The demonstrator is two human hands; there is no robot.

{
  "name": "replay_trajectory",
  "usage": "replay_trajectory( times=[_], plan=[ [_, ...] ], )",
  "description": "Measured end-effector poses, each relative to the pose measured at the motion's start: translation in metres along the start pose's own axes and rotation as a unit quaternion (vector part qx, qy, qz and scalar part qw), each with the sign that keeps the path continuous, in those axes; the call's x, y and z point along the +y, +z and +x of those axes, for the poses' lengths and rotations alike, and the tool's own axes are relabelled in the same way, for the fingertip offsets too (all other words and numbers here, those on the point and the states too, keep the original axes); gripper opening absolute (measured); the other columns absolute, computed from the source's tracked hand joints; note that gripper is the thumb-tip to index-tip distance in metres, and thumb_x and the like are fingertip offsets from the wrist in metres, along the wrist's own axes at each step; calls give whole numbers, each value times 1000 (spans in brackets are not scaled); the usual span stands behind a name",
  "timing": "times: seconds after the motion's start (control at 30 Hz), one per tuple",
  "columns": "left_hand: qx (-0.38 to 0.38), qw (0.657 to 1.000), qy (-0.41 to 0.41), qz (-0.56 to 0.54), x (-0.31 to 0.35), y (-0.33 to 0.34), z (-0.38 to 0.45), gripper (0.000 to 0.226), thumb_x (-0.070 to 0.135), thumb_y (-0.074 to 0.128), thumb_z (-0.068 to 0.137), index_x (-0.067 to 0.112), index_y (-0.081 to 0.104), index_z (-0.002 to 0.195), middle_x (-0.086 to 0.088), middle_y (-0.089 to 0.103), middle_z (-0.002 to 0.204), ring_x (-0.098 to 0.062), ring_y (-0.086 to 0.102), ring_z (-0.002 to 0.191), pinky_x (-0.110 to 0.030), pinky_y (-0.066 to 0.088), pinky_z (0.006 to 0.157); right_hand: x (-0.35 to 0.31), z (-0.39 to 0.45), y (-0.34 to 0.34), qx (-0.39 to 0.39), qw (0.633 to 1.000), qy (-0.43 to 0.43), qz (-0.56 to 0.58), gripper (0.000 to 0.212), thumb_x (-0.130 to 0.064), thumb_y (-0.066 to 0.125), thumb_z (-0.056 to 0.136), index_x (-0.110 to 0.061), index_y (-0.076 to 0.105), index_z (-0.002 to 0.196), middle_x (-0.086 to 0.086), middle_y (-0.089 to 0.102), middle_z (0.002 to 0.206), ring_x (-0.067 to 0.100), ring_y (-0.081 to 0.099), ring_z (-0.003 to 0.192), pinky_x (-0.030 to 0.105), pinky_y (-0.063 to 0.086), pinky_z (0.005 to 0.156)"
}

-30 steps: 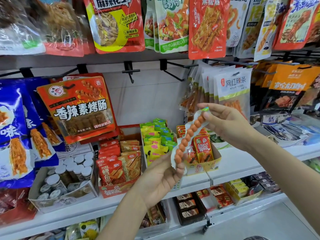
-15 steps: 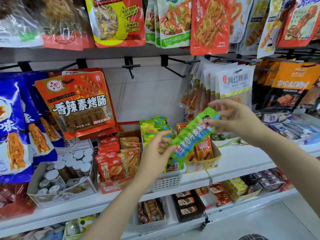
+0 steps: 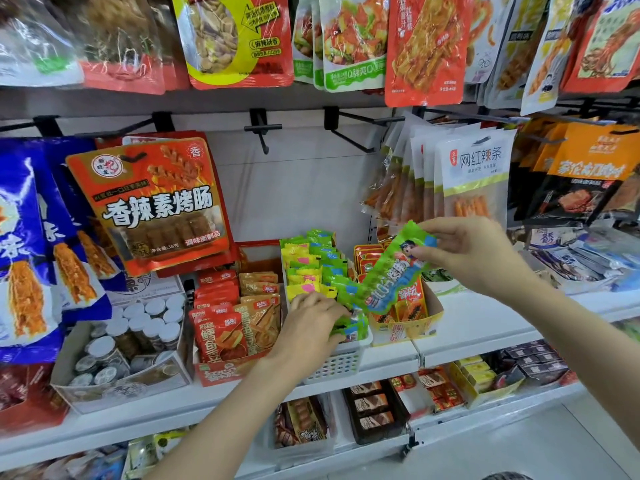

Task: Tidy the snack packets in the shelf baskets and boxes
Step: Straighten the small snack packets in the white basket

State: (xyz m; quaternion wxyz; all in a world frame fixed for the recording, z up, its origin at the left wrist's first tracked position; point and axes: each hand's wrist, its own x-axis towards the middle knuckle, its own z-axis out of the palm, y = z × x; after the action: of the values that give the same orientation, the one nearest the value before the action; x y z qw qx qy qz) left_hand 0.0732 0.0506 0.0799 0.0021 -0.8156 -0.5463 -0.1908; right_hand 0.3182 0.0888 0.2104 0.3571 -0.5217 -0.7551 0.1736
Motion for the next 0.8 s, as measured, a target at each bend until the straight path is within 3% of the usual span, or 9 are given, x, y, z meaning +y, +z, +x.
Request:
replay_trajectory(
  times=[0.17, 0.23, 0.37, 0.43, 0.53, 0.6, 0.73, 0.8],
  plan=[
    [10, 999, -9, -42, -3, -3, -6, 31, 40, 65, 89, 34, 66, 119, 15, 63, 120, -11, 39, 127, -25, 13, 104, -7, 2, 40, -47, 997, -22, -53, 43, -32, 78, 79, -20, 69, 119, 0, 71, 114, 11, 70, 86, 29, 56, 86],
    [15, 999, -10, -49, -2, -4, -7, 28, 39, 65, 90, 35, 68, 117, 15, 64, 118, -11, 40, 127, -27, 15, 104, -5, 2, 65, -68, 992, -45, -96, 39, -32, 78, 81, -21, 71, 118, 2, 73, 111, 16, 69, 85, 31, 54, 84],
    [43, 997, -19, -69, -2, -1, -9, 22, 36, 67, 88, 34, 71, 110, 15, 64, 105, -12, 43, 120, -30, 18, 102, 7, 1, 106, -120, 983, -35, -135, 36, -29, 77, 82, -17, 72, 116, 8, 72, 109, 21, 65, 94, 17, 34, 72],
    [51, 996, -26, -74, -3, 0, -9, 20, 35, 67, 88, 33, 72, 108, 14, 64, 104, -12, 43, 119, -29, 18, 100, 12, 1, 113, -174, 972, -22, -155, 38, -30, 78, 81, -17, 72, 116, 4, 71, 112, 17, 64, 97, 14, 33, 72],
    [46, 996, -32, -74, -3, 0, -7, 20, 35, 67, 88, 33, 72, 107, 13, 64, 104, -13, 43, 119, -33, 20, 102, 13, 9, 106, -226, 964, -14, -137, 31, -30, 77, 82, -16, 75, 110, 0, 74, 107, 2, 60, 80, 1, 34, 62],
    [40, 996, -30, -69, -3, 1, -7, 20, 35, 67, 89, 34, 72, 108, 12, 61, 111, -14, 42, 121, -34, 20, 104, 14, 13, 102, -232, 967, -5, -108, 24, -26, 79, 81, -15, 77, 102, -1, 76, 101, -8, 54, 70, -2, 38, 61],
    [64, 994, -24, -88, -4, 3, -9, 11, 26, 68, 89, 30, 73, 99, 10, 45, 146, -19, 39, 129, -35, 19, 106, 18, 4, 116, -197, 976, -3, -94, 14, -22, 83, 76, -14, 80, 86, 1, 77, 87, 3, 64, 71, 1, 43, 63],
    [54, 996, -9, -77, -6, 4, -9, 11, 26, 66, 90, 28, 70, 100, 16, 45, 147, -16, 36, 134, -38, 19, 109, 19, 0, 120, -198, 978, 6, -72, 10, -25, 80, 79, -16, 81, 83, 1, 77, 82, 1, 63, 66, 5, 43, 60]
  ],
)
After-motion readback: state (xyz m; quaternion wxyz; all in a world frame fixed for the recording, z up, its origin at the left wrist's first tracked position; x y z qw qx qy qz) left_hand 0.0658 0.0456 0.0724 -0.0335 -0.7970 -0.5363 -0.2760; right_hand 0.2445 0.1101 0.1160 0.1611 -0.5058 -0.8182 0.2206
